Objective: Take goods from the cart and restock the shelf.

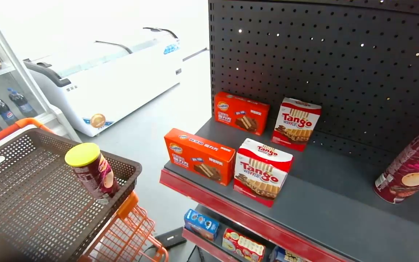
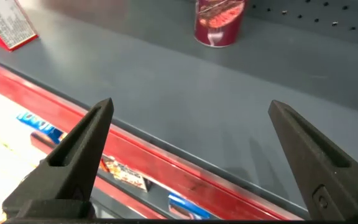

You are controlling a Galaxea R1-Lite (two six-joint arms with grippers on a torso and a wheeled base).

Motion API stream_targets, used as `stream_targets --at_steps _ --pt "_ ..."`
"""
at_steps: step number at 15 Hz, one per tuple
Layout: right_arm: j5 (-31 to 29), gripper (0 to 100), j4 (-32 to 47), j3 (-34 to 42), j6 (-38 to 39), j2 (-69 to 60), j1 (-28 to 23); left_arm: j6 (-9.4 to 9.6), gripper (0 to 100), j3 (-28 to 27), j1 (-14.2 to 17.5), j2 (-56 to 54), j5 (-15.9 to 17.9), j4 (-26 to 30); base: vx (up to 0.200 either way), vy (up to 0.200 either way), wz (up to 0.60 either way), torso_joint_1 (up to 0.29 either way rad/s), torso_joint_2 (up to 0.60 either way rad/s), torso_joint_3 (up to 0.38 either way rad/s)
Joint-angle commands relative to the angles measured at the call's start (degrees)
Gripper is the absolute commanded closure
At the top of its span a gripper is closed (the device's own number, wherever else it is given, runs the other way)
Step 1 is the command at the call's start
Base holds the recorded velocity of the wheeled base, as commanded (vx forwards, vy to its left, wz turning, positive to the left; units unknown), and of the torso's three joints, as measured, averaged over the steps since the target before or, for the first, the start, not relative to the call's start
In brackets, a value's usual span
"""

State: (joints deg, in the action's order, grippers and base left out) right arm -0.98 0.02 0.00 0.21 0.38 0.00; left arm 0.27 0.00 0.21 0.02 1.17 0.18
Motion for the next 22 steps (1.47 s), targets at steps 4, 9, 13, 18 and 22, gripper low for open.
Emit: stream_targets --at_steps 4,9,13,18,22 --pt "0.0 0 0.0 0.0 0.0 0.1 0.0 0.26 0 0.0 0.0 0.0 0.1 0.0 0.0 0.0 0.0 0.0 0.0 0.0" --pt "0.0 0 0.0 0.0 0.0 0.1 0.0 2.1 0 -5.1 0.1 0.5 -2.6 1.1 0.0 0.0 0.0 0.0 0.0 0.0" --pt "0.0 0 0.0 0.0 0.0 0.1 0.0 2.37 0 -18.4 0.1 18.5 -6.4 7.1 0.0 0.0 0.0 0.0 0.0 0.0" --pt "0.0 0 0.0 0.0 0.0 0.1 0.0 0.35 0 -20.4 -0.9 39.1 -6.4 0.0 0.0 0.0 0.0 0.0 0.0 0.0" --pt "0.0 0 0.0 0.0 0.0 0.1 0.0 3.42 0 -17.8 2.9 63.6 -6.4 -23.1 0.0 0.0 0.0 0.0 0.0 0.0"
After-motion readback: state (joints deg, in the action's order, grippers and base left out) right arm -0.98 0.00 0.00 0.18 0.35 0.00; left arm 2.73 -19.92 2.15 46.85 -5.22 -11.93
